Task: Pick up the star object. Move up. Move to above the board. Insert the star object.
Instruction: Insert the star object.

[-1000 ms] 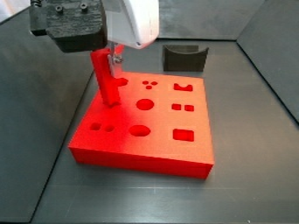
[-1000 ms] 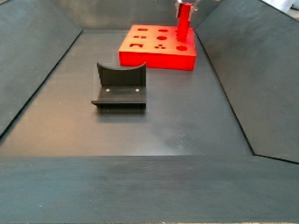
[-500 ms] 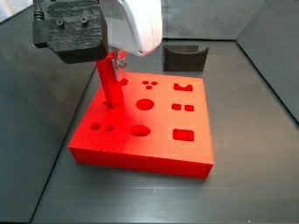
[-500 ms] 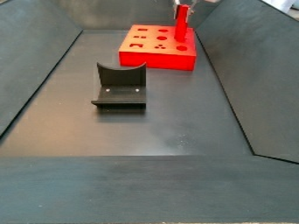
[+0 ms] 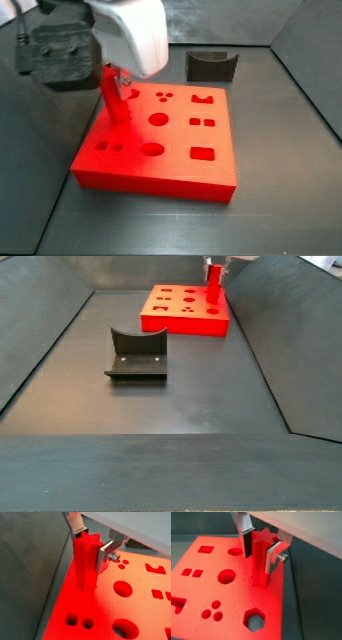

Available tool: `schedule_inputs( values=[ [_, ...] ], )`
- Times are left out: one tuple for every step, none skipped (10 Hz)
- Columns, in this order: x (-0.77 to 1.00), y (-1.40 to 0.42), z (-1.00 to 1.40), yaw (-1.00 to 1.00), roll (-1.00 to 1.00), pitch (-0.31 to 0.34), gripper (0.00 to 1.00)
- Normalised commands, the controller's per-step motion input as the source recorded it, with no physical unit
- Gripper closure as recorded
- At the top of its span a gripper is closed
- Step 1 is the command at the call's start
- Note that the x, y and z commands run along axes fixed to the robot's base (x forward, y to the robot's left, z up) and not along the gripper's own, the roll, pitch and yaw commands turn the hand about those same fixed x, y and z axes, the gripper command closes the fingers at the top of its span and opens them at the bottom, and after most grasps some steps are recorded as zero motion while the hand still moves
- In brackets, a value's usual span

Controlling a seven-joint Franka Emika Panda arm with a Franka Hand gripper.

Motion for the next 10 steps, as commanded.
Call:
schedule_inputs(
  values=[
    [0.05, -0.1, -0.94, 0.0, 0.08, -0.151, 1.0],
    [0.11, -0.03, -0.98, 0.03, 0.14, -0.059, 1.0],
    [0.15, -0.05, -1.0, 0.2, 0.07, -0.027, 1.0],
    [0.16, -0.09, -1.0, 0.45, 0.08, 0.0, 1.0],
    [0.15, -0.15, -0.87, 0.77, 0.09, 0.027, 1.0],
    [0.1, -0.01, -0.89, 0.92, 0.0, 0.044, 1.0],
    [0.15, 0.0, -0.93, 0.9, -0.04, 0.017, 1.0],
    [0.21, 0.0, -0.96, 0.85, -0.11, 0.0, 1.0],
    [0.33, 0.03, -0.98, 0.72, -0.11, 0.0, 1.0],
    [0.38, 0.07, -0.98, 0.66, -0.08, 0.0, 1.0]
  ],
)
